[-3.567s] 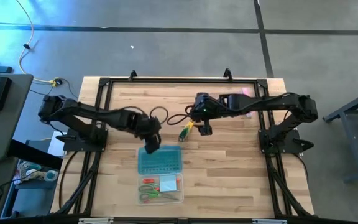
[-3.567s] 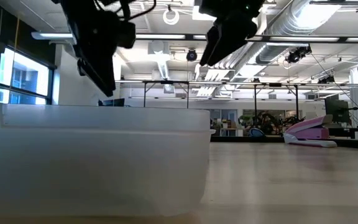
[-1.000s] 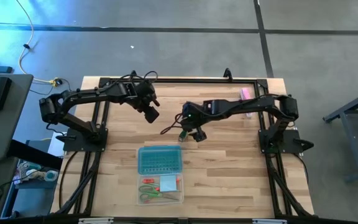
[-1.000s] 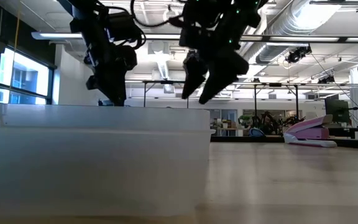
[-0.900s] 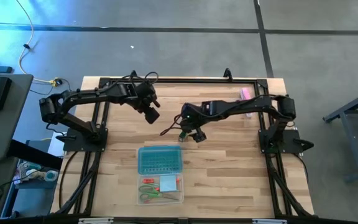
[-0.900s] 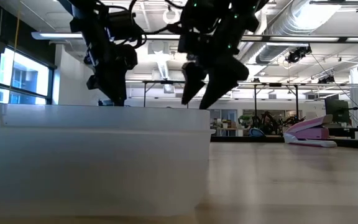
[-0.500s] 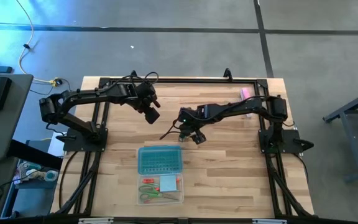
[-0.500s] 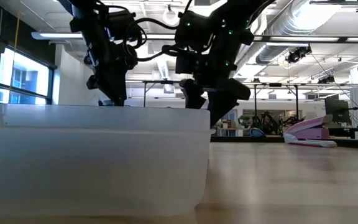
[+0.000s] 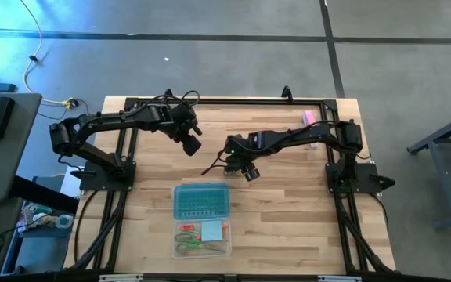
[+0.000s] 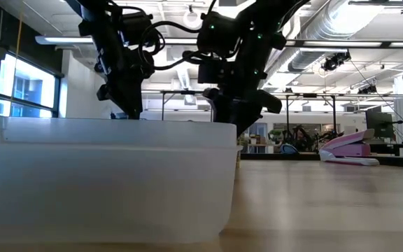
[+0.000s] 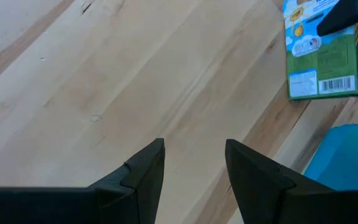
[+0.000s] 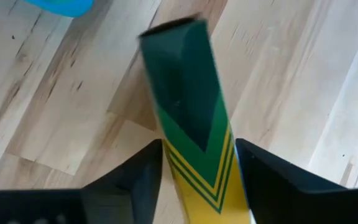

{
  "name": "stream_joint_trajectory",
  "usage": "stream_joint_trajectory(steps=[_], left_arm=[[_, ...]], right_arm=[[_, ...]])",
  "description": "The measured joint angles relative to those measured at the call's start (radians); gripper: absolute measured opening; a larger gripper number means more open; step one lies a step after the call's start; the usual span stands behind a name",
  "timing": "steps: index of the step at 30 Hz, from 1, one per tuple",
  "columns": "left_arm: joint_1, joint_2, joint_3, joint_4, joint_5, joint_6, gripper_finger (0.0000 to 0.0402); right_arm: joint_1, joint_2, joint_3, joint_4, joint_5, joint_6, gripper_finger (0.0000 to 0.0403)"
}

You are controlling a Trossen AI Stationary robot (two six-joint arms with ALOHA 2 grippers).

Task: Pack school essentials
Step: Put the yellow crayon box into the supply box

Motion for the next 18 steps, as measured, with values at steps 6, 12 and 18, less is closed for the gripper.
stream_joint_trajectory(steps=[6, 12, 18], left_arm=[[0.0, 0.0, 0.0, -0.004, 0.0, 0.0, 0.0158], [0.001, 0.0, 0.0, -0.074, 0.071, 0.081, 0.0158], [-0.008, -0.012, 0.0, -0.138, 0.15, 0.151, 0.0158]], right_arm=[[0.0, 0.0, 0.0, -0.023, -0.008, 0.008, 0.0154], [-0.016, -0.021, 0.0, -0.042, -0.101, 0.105, 0.0139], [-0.054, -0.06, 0.0, -0.044, -0.159, 0.2, 0.0138]])
